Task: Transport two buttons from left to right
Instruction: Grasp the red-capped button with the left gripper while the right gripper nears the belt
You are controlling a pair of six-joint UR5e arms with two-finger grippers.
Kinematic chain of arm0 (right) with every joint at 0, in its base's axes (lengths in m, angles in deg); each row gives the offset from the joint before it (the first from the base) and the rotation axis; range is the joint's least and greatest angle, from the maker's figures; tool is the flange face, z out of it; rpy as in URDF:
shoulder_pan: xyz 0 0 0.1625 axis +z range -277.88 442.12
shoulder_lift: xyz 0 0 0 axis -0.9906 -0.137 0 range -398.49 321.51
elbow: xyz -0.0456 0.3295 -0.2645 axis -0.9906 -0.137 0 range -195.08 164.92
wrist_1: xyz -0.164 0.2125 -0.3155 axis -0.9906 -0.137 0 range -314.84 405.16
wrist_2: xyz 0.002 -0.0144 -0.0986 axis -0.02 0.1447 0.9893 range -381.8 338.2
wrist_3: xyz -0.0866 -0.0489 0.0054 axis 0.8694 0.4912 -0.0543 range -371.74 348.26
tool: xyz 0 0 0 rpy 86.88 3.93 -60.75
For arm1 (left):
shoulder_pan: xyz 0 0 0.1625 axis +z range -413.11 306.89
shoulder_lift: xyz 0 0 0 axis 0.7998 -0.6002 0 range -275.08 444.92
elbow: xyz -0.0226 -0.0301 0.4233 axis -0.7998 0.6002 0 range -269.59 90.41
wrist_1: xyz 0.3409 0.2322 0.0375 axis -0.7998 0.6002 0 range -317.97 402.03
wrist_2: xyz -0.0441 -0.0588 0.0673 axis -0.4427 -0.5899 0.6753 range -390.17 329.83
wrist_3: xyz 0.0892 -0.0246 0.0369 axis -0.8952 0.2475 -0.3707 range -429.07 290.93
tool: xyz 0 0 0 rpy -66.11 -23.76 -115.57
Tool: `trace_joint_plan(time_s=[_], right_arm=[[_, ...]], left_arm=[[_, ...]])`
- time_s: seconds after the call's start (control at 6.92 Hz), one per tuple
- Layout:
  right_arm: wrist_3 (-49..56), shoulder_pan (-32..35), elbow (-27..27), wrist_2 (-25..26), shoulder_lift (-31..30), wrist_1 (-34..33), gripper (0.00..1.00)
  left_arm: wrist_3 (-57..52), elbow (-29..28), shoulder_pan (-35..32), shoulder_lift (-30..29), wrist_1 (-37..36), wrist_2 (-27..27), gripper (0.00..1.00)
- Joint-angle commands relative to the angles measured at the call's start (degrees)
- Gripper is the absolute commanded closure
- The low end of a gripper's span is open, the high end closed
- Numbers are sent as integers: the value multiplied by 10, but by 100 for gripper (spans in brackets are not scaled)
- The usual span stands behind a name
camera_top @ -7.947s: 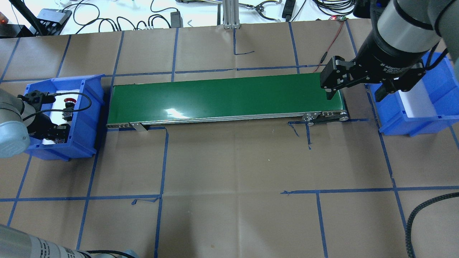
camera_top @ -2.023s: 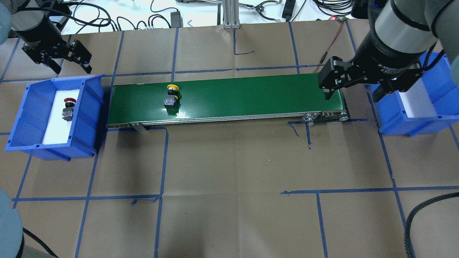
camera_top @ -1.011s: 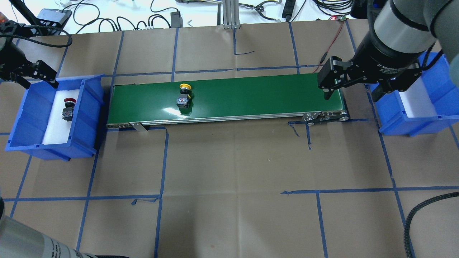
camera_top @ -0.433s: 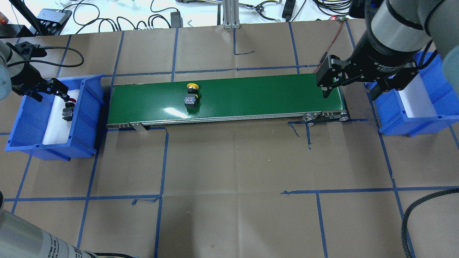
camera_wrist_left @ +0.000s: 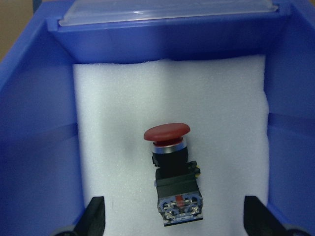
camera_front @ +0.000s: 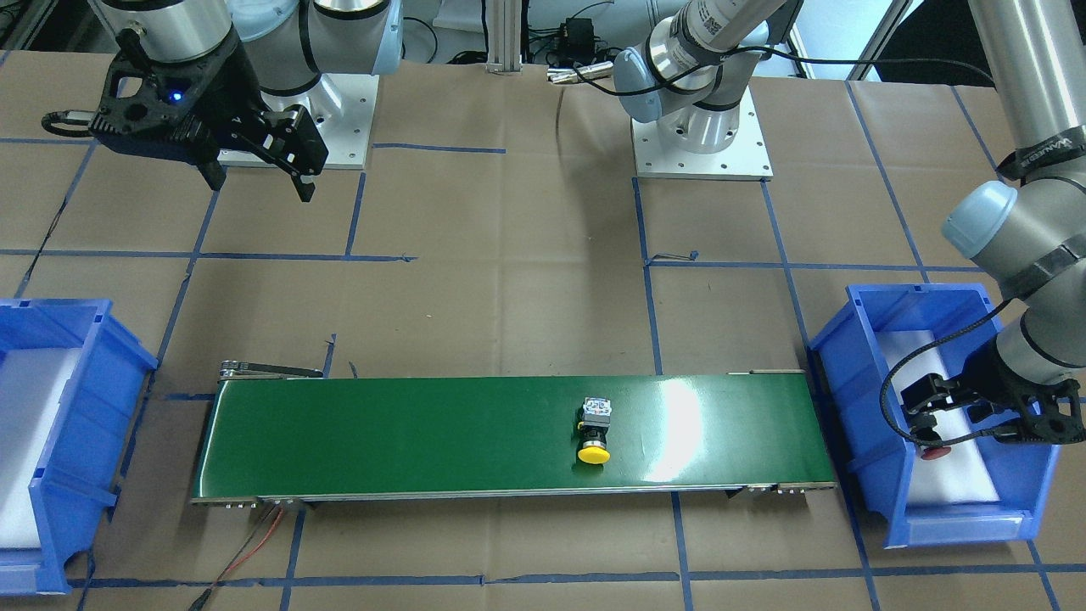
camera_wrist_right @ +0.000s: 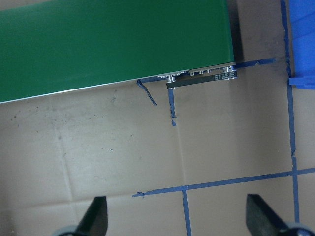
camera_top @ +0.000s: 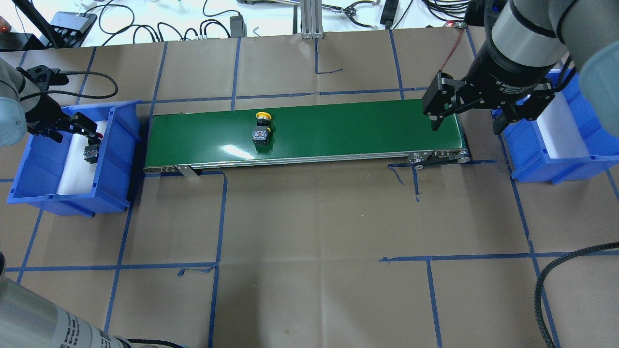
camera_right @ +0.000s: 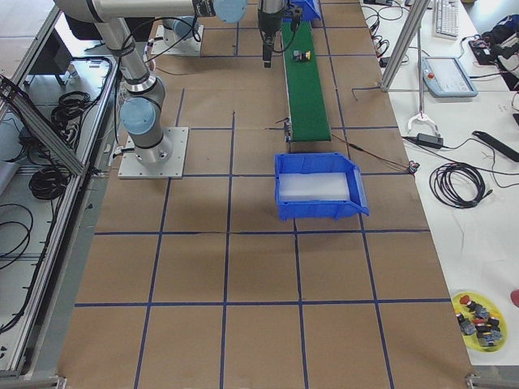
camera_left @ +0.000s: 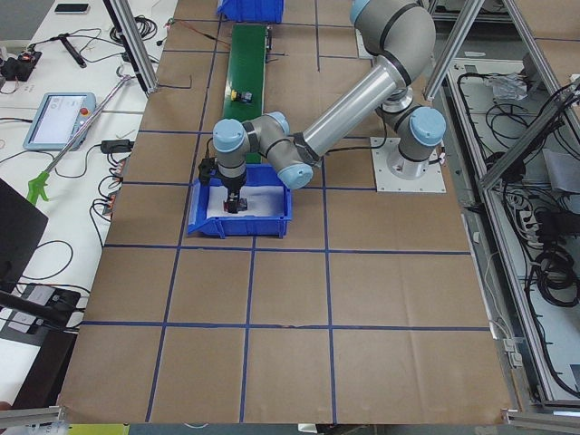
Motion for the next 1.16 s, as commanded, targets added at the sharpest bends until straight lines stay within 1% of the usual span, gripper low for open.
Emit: trace_joint_plan(time_s=[0.0, 0.29, 0.43, 0.72, 0.87, 1.01], right_arm=[[-11, 0, -1, -3, 34, -41, 0], [-11, 0, -1, -2, 35, -46, 0], [-11, 0, -2, -3, 35, -46, 0], [-11, -1, 0, 3, 36, -46, 0], [-11, 0, -1, -2, 35, -46, 0], [-11, 0, -1, -3, 35, -49, 0]], left_arm=[[0, 2, 0, -14, -13, 0, 1], [0, -1, -1, -17, -16, 0, 1], [1, -1, -1, -17, -16, 0, 4], [2, -3, -1, -25, -16, 0, 6], [2, -13, -1, -37, -16, -2, 11], [4, -14, -2, -34, -16, -2, 26]])
